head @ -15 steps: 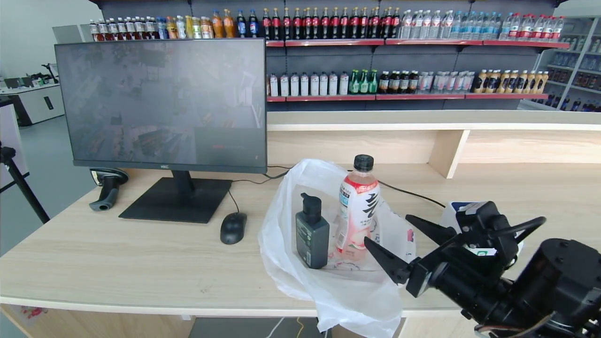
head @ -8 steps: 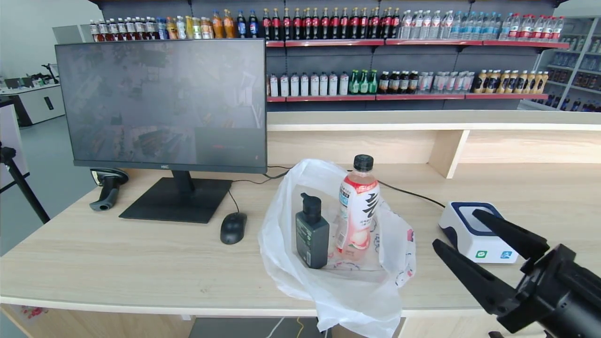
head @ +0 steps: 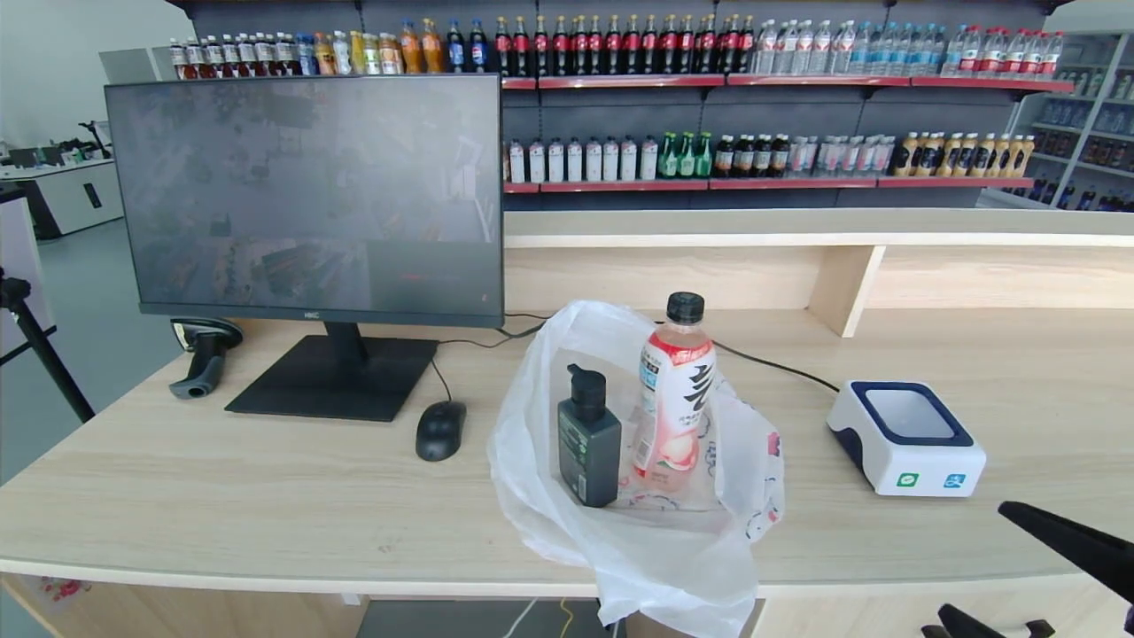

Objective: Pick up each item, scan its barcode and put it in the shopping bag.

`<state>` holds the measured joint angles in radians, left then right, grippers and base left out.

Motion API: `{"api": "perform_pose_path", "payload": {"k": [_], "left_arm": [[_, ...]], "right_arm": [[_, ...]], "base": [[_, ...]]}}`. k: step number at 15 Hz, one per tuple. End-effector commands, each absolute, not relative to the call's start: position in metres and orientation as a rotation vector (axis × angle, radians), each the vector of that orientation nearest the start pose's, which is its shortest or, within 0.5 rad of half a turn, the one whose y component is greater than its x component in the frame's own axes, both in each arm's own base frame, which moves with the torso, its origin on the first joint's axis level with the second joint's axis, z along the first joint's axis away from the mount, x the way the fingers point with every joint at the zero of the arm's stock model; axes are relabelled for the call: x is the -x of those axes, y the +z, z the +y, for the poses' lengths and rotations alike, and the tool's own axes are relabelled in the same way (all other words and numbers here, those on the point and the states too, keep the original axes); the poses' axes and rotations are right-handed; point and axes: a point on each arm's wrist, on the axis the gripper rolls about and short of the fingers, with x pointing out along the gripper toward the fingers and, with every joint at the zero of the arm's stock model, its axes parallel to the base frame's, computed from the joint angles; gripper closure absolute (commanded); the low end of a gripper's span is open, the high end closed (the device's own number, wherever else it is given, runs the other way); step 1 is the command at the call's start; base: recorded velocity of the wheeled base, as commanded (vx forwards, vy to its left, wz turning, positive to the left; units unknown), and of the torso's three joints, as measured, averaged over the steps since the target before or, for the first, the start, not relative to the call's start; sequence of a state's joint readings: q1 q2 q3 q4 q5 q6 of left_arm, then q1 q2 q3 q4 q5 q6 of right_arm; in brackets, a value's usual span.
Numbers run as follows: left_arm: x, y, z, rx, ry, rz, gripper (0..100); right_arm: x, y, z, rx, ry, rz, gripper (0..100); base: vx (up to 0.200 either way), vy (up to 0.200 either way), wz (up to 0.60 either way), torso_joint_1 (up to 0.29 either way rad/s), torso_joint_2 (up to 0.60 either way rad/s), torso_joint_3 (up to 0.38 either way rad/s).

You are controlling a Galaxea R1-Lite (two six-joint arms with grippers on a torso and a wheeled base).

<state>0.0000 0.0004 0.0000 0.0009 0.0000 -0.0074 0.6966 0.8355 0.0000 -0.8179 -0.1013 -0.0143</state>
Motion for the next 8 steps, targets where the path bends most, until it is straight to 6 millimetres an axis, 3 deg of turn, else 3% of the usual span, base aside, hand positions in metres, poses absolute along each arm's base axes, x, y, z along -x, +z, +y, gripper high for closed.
{"api": "perform_pose_path", "payload": {"k": [1,4,8], "left_arm": [[0.023,0.075,0.000,0.008,0.000,0.002,0],[0.023,0.075,0.000,0.008,0.000,0.002,0],[0.023,0.075,0.000,0.008,0.000,0.002,0]], "right_arm": [[-0.009,0.109,0.005,0.089,0.600,0.028,0],[0.009,0.084,-0.011,0.105,0.595,0.060,0],[0.011,0.085,-0.012,0.090,0.583,0.054,0]], "base": [[0.000,0.000,0.00,0.000,0.00,0.000],[0.000,0.000,0.00,0.000,0.00,0.000],[0.000,0.000,0.00,0.000,0.00,0.000]]}}
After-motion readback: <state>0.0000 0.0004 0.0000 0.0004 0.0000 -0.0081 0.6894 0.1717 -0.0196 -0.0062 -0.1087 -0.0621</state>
